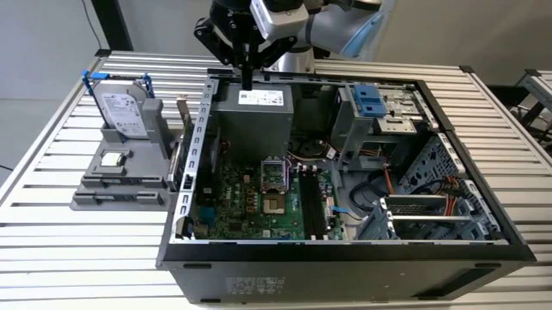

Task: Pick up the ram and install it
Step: 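Reach for the ram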

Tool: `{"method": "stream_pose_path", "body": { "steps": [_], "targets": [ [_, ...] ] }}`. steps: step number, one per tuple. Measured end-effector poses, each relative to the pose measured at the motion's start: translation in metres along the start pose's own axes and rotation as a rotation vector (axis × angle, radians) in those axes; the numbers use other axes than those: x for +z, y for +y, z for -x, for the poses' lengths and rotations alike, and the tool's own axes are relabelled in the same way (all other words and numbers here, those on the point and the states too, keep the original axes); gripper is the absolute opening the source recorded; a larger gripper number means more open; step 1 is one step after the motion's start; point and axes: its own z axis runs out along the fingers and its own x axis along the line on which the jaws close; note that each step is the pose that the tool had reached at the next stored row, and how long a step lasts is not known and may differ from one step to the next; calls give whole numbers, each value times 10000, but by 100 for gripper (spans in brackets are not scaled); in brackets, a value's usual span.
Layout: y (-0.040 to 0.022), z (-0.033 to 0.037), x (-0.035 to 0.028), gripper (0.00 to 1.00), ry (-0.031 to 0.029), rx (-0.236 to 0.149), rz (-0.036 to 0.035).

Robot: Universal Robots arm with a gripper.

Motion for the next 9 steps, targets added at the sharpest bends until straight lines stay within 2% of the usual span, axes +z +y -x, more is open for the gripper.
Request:
{"method": "stream_pose_path", "body": {
  "steps": [9],
  "targets": [
    [-8,-115,-3,0,1,-1,-1]
  ]
}}
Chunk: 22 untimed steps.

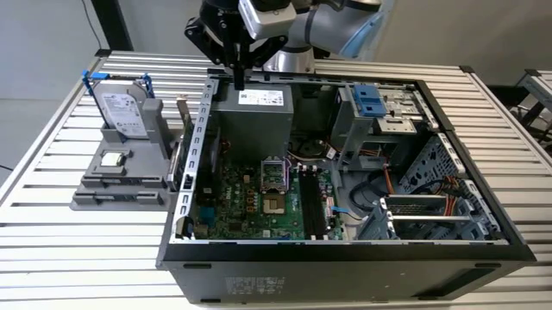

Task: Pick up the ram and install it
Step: 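Reach for the ram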

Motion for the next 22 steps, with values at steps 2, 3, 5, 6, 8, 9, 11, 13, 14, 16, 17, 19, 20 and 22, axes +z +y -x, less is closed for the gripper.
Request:
{"method": "stream_pose_path", "body": {
  "steps": [2,3,5,6,8,9,11,13,14,16,17,19,20,22],
  "targets": [
    [-2,-32,0,0,-1,0,1],
    [-4,-52,-1,0,-1,0,1],
    [-6,-87,-2,0,0,0,0],
    [-8,-106,-2,0,-1,0,1],
    [-10,-142,-3,0,0,0,0],
    [-11,-162,-3,0,0,0,0],
    [-14,-200,-4,0,-1,0,0],
    [-16,-227,-5,0,0,-1,1],
    [-17,-240,-5,0,-1,0,1],
    [-18,-260,-5,0,-1,-1,1],
    [-19,-269,-6,0,-1,-1,1],
    [-20,-286,-6,0,0,-1,0],
    [-21,-296,-6,0,0,0,1],
    [-22,-319,-7,0,0,0,0]
  ]
}}
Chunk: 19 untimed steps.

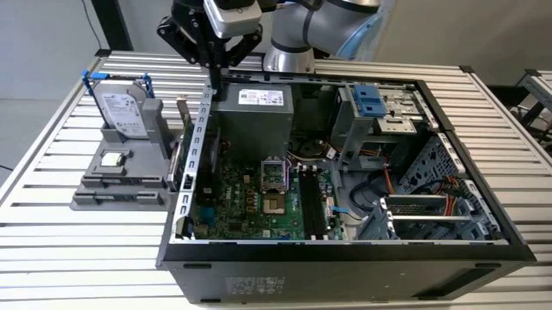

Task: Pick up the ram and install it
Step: 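Reach for the ram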

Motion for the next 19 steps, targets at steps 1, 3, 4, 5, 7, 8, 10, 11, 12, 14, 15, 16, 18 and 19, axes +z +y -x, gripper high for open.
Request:
{"method": "stream_pose_path", "body": {
  "steps": [1,3,4,5,7,8,10,11,12,14,15,16,18,19],
  "targets": [
    [-1,-10,0,0,-1,0,0],
    [-2,-31,0,0,0,0,1],
    [-3,-44,-1,0,0,0,0],
    [-4,-54,-1,0,0,0,1],
    [-6,-76,-2,0,0,-1,0],
    [-6,-88,-2,0,0,-1,0],
    [-8,-111,-2,0,0,-1,0],
    [-9,-123,-2,0,0,-1,0],
    [-10,-135,-3,0,0,0,0],
    [-11,-158,-3,0,0,0,0],
    [-12,-168,-3,0,-1,0,1],
    [-13,-179,-3,0,0,0,0],
    [-14,-201,-4,0,0,-1,0],
    [-15,-212,-4,0,0,0,0]
  ]
}}
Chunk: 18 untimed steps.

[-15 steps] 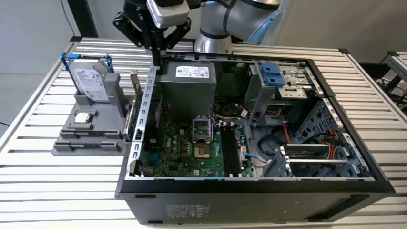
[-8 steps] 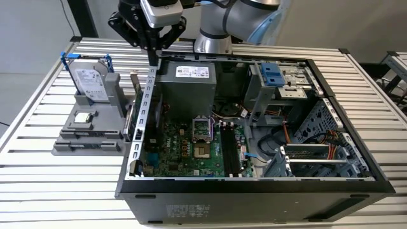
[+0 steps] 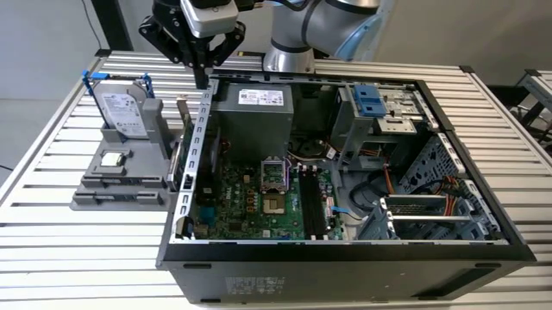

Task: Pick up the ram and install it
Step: 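Reach for the ram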

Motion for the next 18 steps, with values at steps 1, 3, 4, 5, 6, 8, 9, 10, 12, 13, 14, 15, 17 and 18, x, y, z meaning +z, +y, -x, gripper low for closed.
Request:
{"method": "stream_pose_path", "body": {
  "steps": [1,3,4,5,6,8,9,10,12,13,14,15,17,18],
  "targets": [
    [-1,-10,0,0,0,0,0],
    [-2,-33,-1,0,0,0,0],
    [-3,-43,-1,0,0,0,0],
    [-4,-54,-1,0,0,-1,0],
    [-5,-65,-1,0,0,-1,0],
    [-6,-88,-2,0,0,-1,0],
    [-7,-100,-2,0,0,0,0],
    [-8,-112,-2,0,-1,-1,1],
    [-9,-133,-2,0,0,0,0],
    [-10,-144,-3,0,0,-1,0],
    [-11,-155,-3,0,0,0,0],
    [-12,-166,-3,0,0,0,0],
    [-13,-188,-3,0,0,0,1],
    [-14,-197,-4,0,0,0,0]
  ]
}}
